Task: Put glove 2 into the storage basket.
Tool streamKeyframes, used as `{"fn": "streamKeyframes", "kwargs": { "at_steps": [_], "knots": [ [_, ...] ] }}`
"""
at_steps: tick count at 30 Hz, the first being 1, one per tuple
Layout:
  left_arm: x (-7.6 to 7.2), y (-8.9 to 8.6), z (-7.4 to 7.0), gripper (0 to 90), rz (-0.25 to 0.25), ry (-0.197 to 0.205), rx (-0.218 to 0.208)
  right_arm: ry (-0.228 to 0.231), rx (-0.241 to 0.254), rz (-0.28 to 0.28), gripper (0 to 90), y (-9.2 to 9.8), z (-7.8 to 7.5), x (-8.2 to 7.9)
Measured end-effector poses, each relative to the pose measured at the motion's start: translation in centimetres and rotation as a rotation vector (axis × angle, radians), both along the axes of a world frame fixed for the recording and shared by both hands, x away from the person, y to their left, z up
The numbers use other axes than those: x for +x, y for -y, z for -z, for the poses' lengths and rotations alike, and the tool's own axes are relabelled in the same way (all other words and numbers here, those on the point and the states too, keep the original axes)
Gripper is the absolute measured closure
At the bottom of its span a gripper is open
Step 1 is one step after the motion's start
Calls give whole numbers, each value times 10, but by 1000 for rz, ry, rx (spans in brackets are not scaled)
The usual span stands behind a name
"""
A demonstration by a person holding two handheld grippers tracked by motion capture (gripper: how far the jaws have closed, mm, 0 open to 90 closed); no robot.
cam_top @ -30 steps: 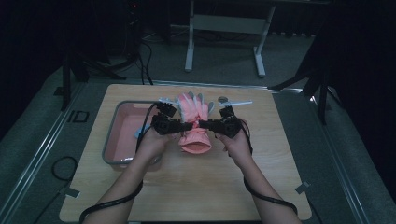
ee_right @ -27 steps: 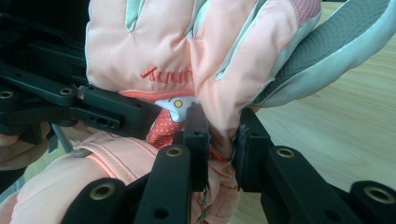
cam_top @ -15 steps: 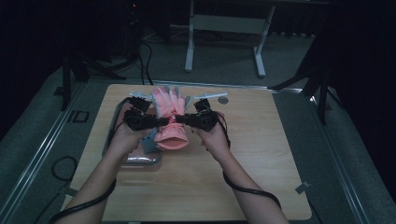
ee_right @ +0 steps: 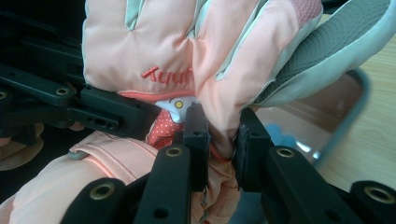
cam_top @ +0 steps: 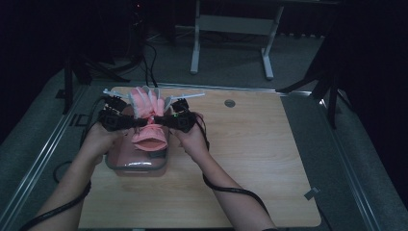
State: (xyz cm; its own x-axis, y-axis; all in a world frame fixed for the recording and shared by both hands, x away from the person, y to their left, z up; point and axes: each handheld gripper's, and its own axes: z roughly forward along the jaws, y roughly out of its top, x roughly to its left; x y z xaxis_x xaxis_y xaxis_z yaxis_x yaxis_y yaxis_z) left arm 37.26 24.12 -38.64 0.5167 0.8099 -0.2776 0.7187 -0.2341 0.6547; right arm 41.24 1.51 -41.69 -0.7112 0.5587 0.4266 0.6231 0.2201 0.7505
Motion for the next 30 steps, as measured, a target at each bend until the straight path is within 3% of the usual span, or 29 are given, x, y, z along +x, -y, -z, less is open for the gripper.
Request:
{"fn": "streamKeyframes", "kwargs": {
  "at_steps": [5, 11, 16, 20, 24, 28, 30],
  "knots": [
    [5, -16, 18, 688, -4, -37, -10, -22, -12, 0, 772, -17, 15, 3],
    [10, -24, 52, 688, -2, -79, -43, -60, -53, 7, 772, -26, 42, 4],
    [13, -26, 70, 686, 20, -115, -31, -65, -101, 21, 772, -33, 59, 0],
    [12, -25, 76, 685, 19, -128, -53, -80, -111, 22, 771, -32, 66, -2],
    [12, -23, 83, 684, 29, -148, -48, -100, -146, 19, 767, -30, 69, -3],
    [13, -20, 92, 680, 22, -179, -17, -122, -183, 11, 765, -32, 77, -3],
    [14, -21, 93, 672, 16, -184, -23, -112, -196, 8, 762, -33, 78, -3]
  ]
}}
